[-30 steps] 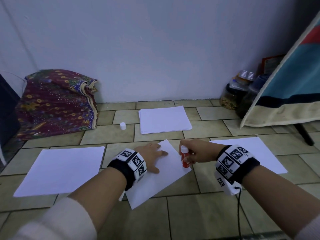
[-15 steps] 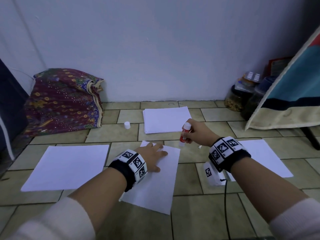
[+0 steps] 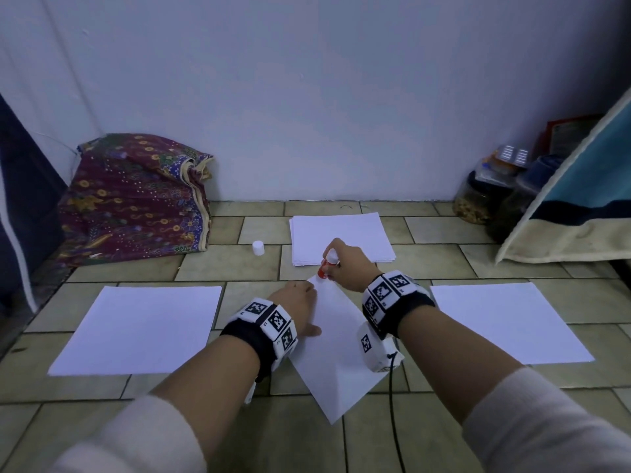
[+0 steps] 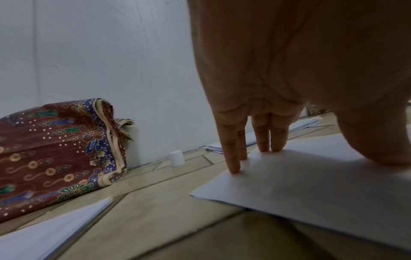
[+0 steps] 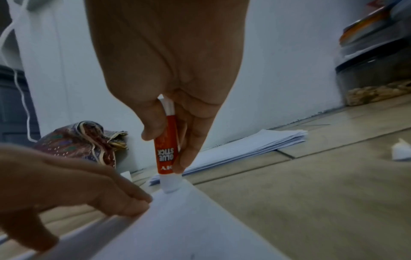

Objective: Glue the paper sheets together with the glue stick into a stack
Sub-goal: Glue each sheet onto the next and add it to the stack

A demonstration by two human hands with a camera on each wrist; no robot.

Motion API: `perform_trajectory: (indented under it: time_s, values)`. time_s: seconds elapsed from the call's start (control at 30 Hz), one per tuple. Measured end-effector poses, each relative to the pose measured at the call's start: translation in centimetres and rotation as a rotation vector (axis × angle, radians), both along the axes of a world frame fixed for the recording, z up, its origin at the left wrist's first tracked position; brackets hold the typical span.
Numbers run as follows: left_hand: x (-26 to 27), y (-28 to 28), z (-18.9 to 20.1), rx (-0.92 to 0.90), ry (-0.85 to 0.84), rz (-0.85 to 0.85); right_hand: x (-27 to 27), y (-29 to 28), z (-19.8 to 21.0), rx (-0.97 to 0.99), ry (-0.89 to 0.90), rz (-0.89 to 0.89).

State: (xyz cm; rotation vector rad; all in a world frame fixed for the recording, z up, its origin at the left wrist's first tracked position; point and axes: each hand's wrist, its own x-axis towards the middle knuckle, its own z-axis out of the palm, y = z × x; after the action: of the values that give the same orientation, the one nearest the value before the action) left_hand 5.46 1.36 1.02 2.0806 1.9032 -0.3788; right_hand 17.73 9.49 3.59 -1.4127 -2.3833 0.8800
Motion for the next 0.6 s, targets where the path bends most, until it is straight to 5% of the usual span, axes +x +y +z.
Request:
perform_trajectory:
  time_s: [0.27, 0.6]
  values:
    - [0.0, 0.1, 0.0, 0.009, 0.015, -0.009, 1.5, 0.2, 1.0, 0.0, -0.236, 0.232]
    - [-0.4, 0.2, 0.1, 0.01, 0.045, -0.066, 7.3, -2.7, 1.6, -0.062, -0.248, 0.432]
